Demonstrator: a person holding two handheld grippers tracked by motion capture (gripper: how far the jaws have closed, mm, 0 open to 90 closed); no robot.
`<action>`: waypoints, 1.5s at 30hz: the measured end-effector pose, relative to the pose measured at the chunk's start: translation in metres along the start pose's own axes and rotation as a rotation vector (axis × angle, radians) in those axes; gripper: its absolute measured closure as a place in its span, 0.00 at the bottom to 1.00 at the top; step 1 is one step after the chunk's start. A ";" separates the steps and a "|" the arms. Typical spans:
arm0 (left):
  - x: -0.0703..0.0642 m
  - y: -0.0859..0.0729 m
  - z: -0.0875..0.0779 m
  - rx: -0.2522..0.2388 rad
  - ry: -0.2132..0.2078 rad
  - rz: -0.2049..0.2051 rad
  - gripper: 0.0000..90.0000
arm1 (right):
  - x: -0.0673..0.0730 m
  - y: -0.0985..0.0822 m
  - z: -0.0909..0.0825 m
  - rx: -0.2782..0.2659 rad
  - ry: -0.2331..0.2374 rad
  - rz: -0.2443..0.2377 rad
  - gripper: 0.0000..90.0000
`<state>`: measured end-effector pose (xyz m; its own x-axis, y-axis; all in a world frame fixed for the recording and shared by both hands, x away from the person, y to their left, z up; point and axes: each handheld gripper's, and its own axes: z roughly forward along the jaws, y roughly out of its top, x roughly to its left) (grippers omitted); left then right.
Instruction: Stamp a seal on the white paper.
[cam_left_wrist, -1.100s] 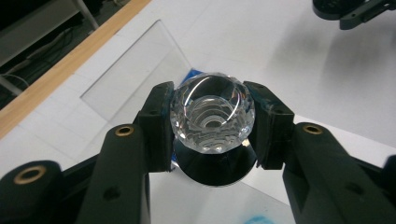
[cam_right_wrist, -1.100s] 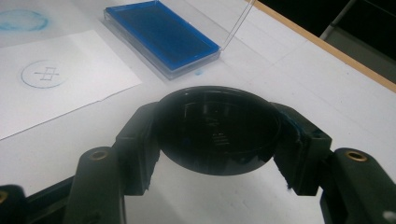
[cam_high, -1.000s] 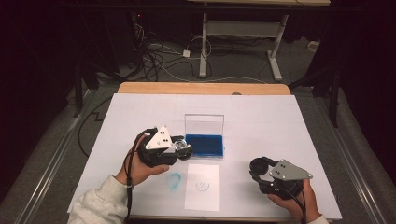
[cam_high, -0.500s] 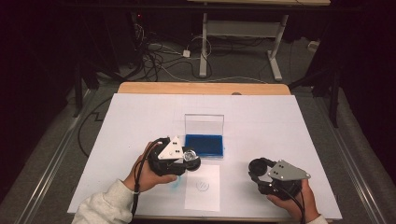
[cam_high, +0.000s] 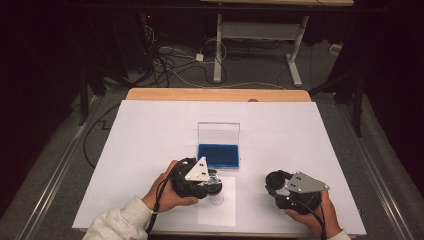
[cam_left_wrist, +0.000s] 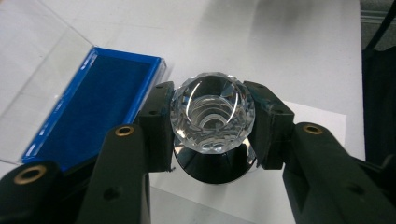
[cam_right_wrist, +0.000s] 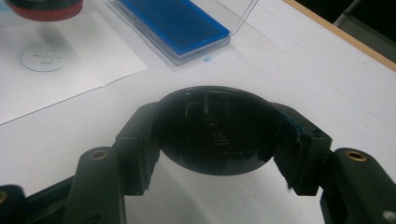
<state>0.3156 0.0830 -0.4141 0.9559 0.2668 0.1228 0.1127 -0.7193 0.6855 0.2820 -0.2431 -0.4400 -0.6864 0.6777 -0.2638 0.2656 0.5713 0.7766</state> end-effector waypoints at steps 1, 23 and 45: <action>-0.001 0.000 0.002 0.001 0.000 0.001 0.61 | 0.000 0.000 0.000 0.001 0.001 0.002 0.43; -0.013 -0.002 0.025 0.083 -0.031 0.047 0.61 | 0.001 0.000 0.000 0.006 0.005 -0.006 0.43; -0.011 -0.002 0.028 0.117 -0.050 0.044 0.61 | 0.006 0.003 0.000 -0.004 0.007 -0.027 0.43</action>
<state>0.3123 0.0637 -0.4367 0.9726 0.2030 0.1134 0.0980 -0.8002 0.5917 0.2787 -0.2376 -0.4397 -0.6979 0.6589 -0.2806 0.2444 0.5874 0.7715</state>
